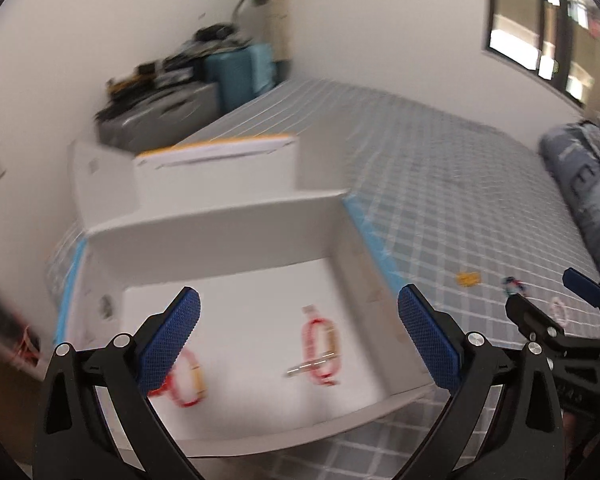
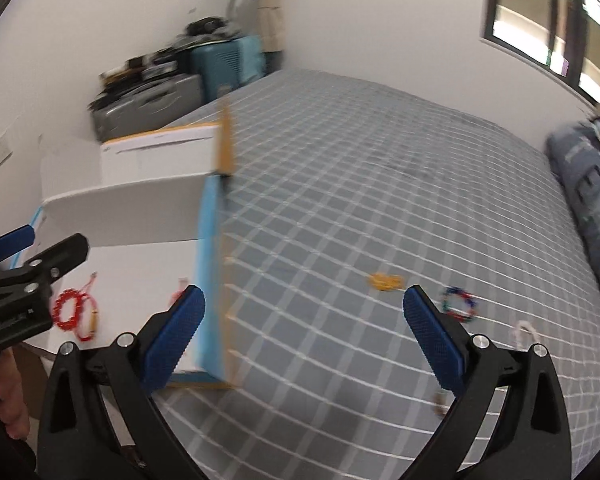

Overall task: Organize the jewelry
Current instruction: 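Move both tools back from the box over the remaining bracelets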

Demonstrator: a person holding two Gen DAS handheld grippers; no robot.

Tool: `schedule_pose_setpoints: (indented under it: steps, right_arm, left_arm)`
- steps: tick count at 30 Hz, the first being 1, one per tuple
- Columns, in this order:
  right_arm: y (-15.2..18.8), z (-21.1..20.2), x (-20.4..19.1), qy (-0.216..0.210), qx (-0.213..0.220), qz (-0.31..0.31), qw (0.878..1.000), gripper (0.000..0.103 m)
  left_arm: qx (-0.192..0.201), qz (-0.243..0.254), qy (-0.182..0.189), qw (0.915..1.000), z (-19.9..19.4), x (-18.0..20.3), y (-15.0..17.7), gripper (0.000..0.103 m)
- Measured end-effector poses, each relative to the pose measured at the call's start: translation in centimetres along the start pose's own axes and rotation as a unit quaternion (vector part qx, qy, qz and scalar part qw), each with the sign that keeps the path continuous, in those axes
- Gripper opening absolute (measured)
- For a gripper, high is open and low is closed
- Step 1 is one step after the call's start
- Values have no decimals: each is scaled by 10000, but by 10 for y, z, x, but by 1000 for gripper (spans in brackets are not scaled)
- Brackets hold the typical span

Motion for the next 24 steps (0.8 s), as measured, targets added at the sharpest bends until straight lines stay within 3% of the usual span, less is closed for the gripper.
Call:
schedule_pose_setpoints:
  steps: [6,14,24]
  right_arm:
    - [17,-31,80,404,234,398,9981,96]
    - [45,-44,179,879,281,1065,9900,96]
    - [73,-9,276,1337,163,1549,9787,96]
  left_arm:
    - [302,401,411,9979,-14,74,-5,97]
    - [339,662,862,9935,-8,160,-1,97]
    - [63,952,989,9905,64,246,3,97]
Point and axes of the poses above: each gripper's, at about its wrist camera, not at the fingertips, and z roughly the way its jaws point, x to its right, y to its underside, the point moved 1 cm from there along z, roughly the way its jaws point, and after that the axes turned 12 degrees about -y, right-handed, at the moved point
